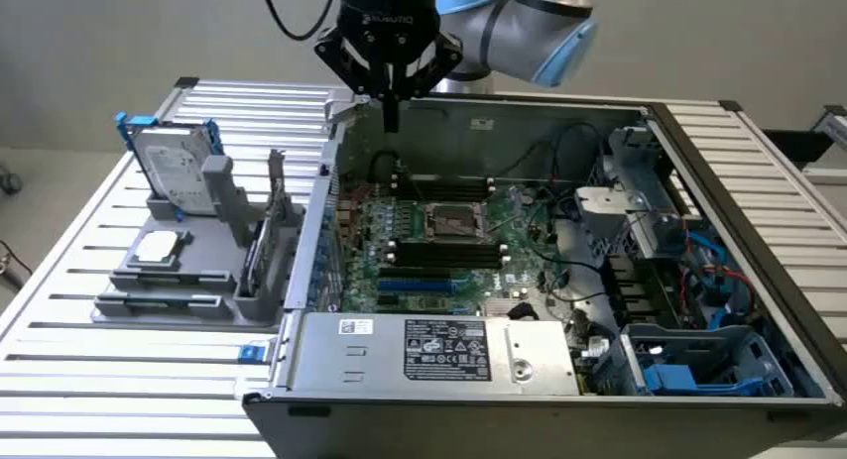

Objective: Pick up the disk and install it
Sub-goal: 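Reach for the disk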

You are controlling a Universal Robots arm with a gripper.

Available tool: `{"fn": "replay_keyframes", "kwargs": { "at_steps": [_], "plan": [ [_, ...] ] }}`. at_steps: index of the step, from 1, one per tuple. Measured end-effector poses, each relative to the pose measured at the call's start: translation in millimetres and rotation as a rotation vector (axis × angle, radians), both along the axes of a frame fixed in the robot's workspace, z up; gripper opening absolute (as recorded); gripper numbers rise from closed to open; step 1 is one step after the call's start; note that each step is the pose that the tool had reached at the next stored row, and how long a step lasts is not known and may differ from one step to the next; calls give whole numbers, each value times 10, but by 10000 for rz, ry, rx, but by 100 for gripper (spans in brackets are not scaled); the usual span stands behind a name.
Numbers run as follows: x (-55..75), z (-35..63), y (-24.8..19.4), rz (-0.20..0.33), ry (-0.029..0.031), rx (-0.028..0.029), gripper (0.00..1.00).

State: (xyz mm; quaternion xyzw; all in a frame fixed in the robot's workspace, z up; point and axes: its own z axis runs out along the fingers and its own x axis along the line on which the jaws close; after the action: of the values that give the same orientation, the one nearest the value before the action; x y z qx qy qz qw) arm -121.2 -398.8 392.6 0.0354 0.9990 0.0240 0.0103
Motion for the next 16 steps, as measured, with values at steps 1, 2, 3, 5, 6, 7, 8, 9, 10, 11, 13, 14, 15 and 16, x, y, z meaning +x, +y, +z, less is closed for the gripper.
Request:
{"fn": "replay_keyframes", "kwargs": {
  "at_steps": [1, 2, 3, 5, 6, 7, 8, 9, 10, 11, 13, 14, 15, 16],
  "plan": [
    [0, 0, 0, 0, 0, 0, 11],
    [0, 0, 0, 0, 0, 0, 11],
    [0, 0, 0, 0, 0, 0, 11],
    [0, 0, 0, 0, 0, 0, 11],
    [0, 0, 0, 0, 0, 0, 11],
    [0, 0, 0, 0, 0, 0, 11],
    [0, 0, 0, 0, 0, 0, 11],
    [0, 0, 0, 0, 0, 0, 11],
    [-4, 0, 0, 0, 0, -1, 11],
    [-30, 1, 0, -1, 1, -2, 11],
    [-123, 0, 1, 0, 0, -1, 11],
    [-168, -1, 3, -1, 0, -1, 11],
    [-213, -2, 4, 0, 0, 0, 11],
    [-259, -2, 5, 0, 0, -1, 11]
  ]
}}
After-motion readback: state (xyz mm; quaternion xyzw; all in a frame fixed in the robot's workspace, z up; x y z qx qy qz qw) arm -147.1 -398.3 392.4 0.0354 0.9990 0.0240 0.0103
